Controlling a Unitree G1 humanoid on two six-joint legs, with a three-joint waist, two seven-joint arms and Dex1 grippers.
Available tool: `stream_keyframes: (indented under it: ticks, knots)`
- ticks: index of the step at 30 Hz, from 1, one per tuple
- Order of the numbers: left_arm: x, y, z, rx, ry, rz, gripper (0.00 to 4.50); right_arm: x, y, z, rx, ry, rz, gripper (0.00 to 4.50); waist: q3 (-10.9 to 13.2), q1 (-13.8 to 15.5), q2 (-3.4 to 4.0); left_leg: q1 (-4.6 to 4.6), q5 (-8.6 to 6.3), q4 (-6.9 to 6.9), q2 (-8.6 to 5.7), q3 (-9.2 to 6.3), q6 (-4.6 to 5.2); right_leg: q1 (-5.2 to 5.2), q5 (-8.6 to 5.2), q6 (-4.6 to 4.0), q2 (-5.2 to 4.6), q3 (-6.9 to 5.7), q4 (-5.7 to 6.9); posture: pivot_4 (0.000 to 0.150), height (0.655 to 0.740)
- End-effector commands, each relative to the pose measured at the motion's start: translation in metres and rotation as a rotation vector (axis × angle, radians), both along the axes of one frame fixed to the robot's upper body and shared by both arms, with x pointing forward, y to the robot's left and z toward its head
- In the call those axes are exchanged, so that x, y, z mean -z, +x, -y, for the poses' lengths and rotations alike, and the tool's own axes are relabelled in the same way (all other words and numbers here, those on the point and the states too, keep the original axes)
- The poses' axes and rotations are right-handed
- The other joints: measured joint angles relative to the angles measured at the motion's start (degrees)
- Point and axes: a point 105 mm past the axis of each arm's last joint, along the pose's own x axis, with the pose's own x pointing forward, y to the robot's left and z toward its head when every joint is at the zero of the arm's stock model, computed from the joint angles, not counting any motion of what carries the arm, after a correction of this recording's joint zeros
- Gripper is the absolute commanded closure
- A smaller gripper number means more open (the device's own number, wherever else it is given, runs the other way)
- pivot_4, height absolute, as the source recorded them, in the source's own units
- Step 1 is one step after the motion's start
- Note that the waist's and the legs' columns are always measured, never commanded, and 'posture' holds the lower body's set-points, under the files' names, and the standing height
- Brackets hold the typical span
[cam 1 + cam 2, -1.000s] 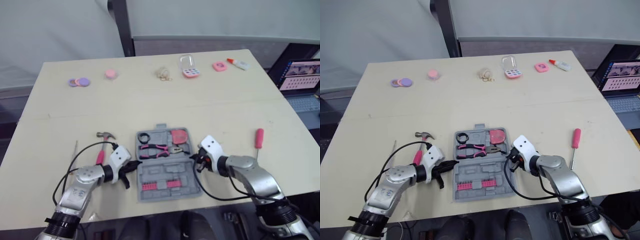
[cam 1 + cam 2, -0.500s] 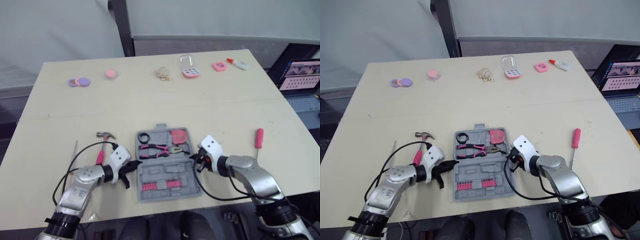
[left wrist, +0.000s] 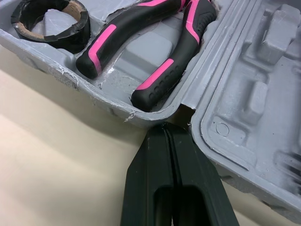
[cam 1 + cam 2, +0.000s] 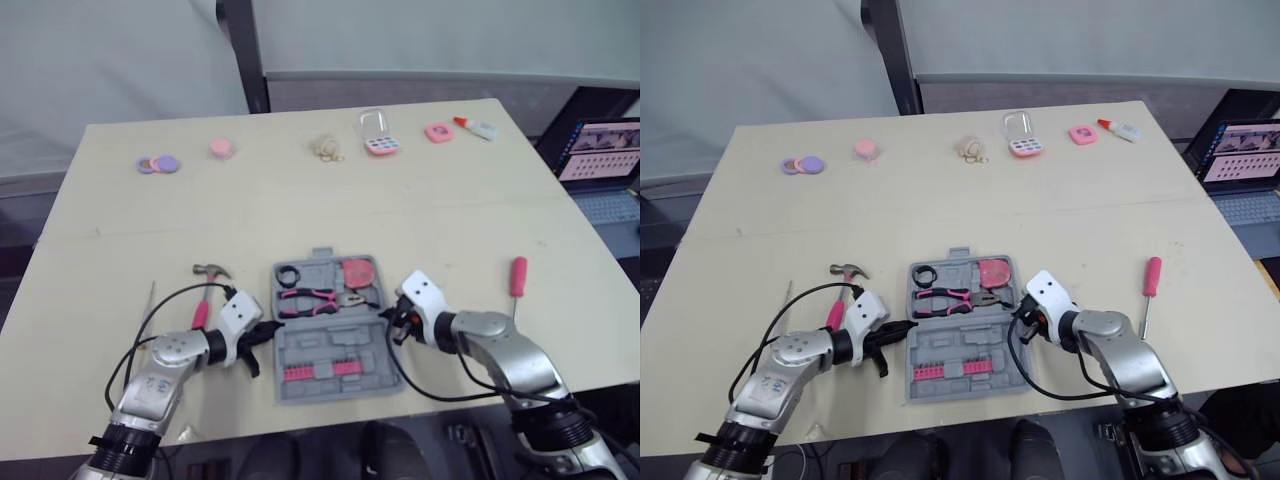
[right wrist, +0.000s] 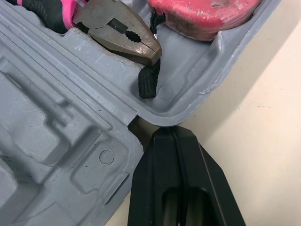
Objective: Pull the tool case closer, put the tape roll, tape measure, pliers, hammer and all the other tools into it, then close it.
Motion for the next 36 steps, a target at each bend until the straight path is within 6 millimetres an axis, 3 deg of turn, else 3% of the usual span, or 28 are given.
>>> stream_keyframes:
  ticks: [1, 12, 27, 31, 36]
  knots:
    - [0.001, 0.008, -0.007, -0.065, 0.042, 0.021, 4.46, -0.009, -0.003, -0.019, -0.067, 0.044, 0.039, 4.50, 0.0, 0.0, 0.00, 0.00, 0.00, 0.00, 0.00, 0.00, 0.00, 0.00, 0.00, 0.00, 0.00, 0.00, 0.00, 0.150, 0.7400]
    - [0.002, 0.006, -0.008, -0.069, 0.043, 0.016, 4.46, -0.005, -0.004, -0.018, -0.066, 0.034, 0.025, 4.50, 0.0, 0.0, 0.00, 0.00, 0.00, 0.00, 0.00, -0.01, 0.00, 0.00, 0.00, 0.00, 0.00, 0.00, 0.00, 0.150, 0.7400]
    - [-0.020, -0.004, -0.050, -0.116, 0.087, 0.005, 4.46, -0.008, -0.015, 0.023, 0.014, -0.022, 0.022, 4.50, 0.0, -0.6, 0.06, -0.17, -0.03, -0.10, 0.03, -0.01, -0.04, -0.16, -0.01, -0.01, 0.07, -0.03, -0.14, 0.150, 0.7400]
    - [-0.036, -0.012, -0.049, -0.115, 0.013, 0.001, 4.46, -0.016, -0.018, 0.035, 0.034, -0.037, 0.034, 4.50, 0.0, -0.2, 0.05, -0.39, -0.03, -0.07, 0.07, -0.07, -0.04, -0.36, 0.00, -0.01, 0.03, -0.05, -0.13, 0.150, 0.7400]
    - [-0.075, -0.036, -0.050, -0.033, -0.166, -0.009, 4.46, -0.036, -0.042, 0.047, -0.021, -0.015, 0.012, 4.50, 0.1, -0.1, 0.05, -1.05, -0.02, 0.02, -0.03, -0.05, -0.03, -0.99, 0.00, 0.00, 0.06, -0.08, 0.00, 0.150, 0.7400]
